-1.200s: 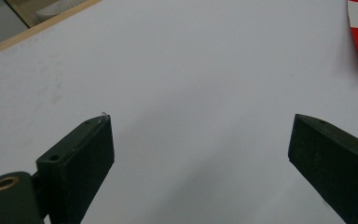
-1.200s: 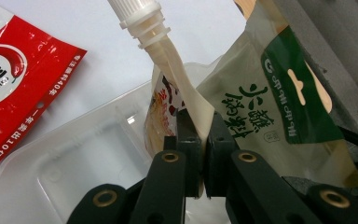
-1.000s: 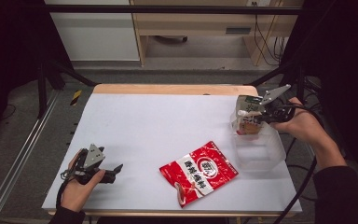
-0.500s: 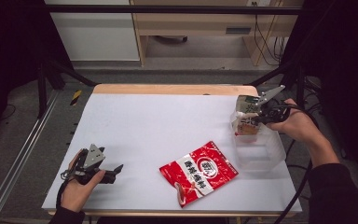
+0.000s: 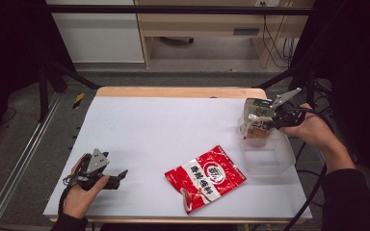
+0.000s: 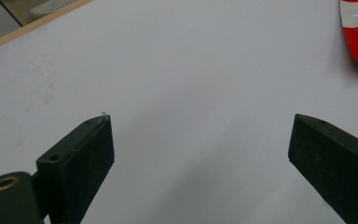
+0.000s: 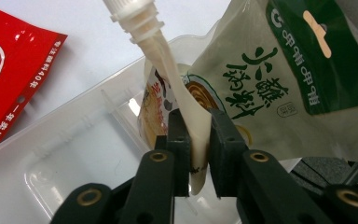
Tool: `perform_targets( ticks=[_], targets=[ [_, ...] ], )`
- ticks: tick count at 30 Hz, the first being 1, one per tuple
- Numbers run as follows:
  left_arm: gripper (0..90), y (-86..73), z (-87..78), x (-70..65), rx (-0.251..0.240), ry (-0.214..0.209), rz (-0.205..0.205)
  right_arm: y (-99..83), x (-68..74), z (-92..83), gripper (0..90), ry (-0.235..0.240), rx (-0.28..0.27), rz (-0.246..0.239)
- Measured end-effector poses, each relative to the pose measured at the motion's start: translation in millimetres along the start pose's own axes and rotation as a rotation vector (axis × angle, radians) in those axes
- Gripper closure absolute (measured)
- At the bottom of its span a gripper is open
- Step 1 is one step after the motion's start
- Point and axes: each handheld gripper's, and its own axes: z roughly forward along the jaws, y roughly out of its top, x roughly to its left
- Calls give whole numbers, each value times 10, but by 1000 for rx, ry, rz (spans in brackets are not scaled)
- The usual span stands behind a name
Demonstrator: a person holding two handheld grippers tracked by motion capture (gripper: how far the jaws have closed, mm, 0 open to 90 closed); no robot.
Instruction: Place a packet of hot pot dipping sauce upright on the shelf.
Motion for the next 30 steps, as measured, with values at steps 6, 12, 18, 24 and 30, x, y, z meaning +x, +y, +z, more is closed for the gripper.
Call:
perform_targets(
  ticks=[6, 12, 18, 24, 30],
  targets=[
    [66, -2, -3, 6, -1, 1, -2, -15, 9, 28, 646, -5, 2, 24],
    [66, -3, -6, 7, -2, 2, -2, -37, 38, 10, 493, -22, -14, 41],
    [66, -1, -2, 4, -2, 1, -2, -58, 68, -153, 346, -71, -90, 40],
    [66, 3, -5, -2, 5, 1, 8, -28, 204, -413, 236, -112, -158, 34],
    [66, 5, -3, -10, 3, -1, 7, 44, 415, -628, 185, -137, -210, 11]
  ],
)
